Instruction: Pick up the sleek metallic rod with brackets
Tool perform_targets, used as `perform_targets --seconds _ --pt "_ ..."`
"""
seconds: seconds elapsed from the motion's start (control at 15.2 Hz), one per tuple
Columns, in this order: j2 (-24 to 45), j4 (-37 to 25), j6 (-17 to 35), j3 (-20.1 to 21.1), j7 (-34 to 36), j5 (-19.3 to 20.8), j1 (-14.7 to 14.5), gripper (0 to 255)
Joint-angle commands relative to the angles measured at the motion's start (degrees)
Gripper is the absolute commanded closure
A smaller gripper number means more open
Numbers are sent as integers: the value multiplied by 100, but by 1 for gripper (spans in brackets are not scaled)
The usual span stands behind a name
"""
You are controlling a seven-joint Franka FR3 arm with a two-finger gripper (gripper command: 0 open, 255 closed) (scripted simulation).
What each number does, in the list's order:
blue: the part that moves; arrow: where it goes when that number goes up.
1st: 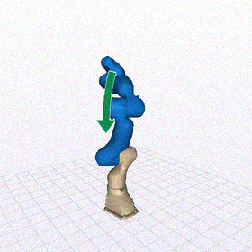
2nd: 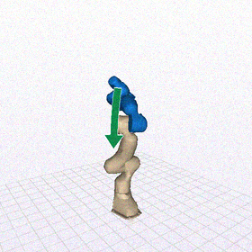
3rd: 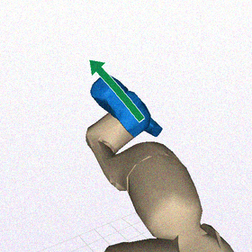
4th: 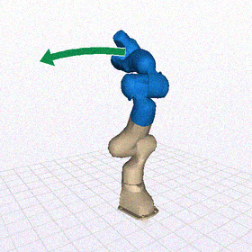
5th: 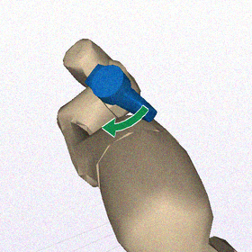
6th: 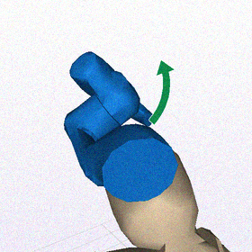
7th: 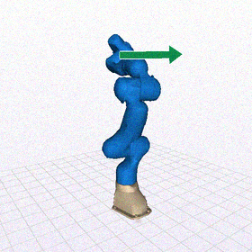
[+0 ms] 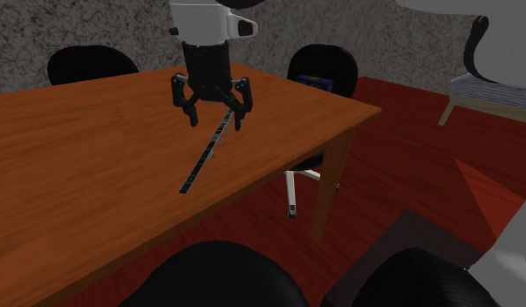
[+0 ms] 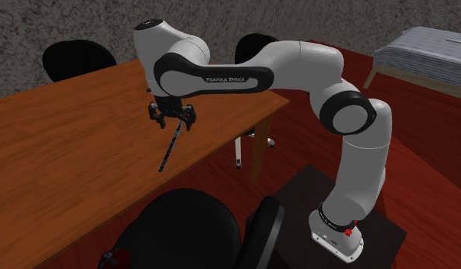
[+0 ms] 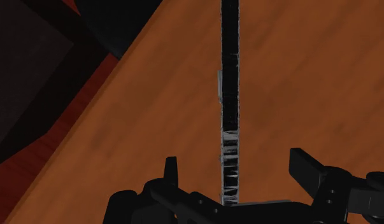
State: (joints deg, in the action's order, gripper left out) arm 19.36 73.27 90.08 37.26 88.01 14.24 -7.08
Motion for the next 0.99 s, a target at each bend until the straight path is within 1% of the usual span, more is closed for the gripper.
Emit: perform_targets --seconds 0.0,0.26,0.4,0.46,0.92 --pt "40 55 89 -15 61 39 -18 0" --pt "-47 486 442 -17 69 -9 73 0" --pt "-57 546 491 -18 71 -15 85 0" --pt "-48 534 487 -18 73 -10 79 255" --pt "-43 526 483 -18 78 -7 74 255"
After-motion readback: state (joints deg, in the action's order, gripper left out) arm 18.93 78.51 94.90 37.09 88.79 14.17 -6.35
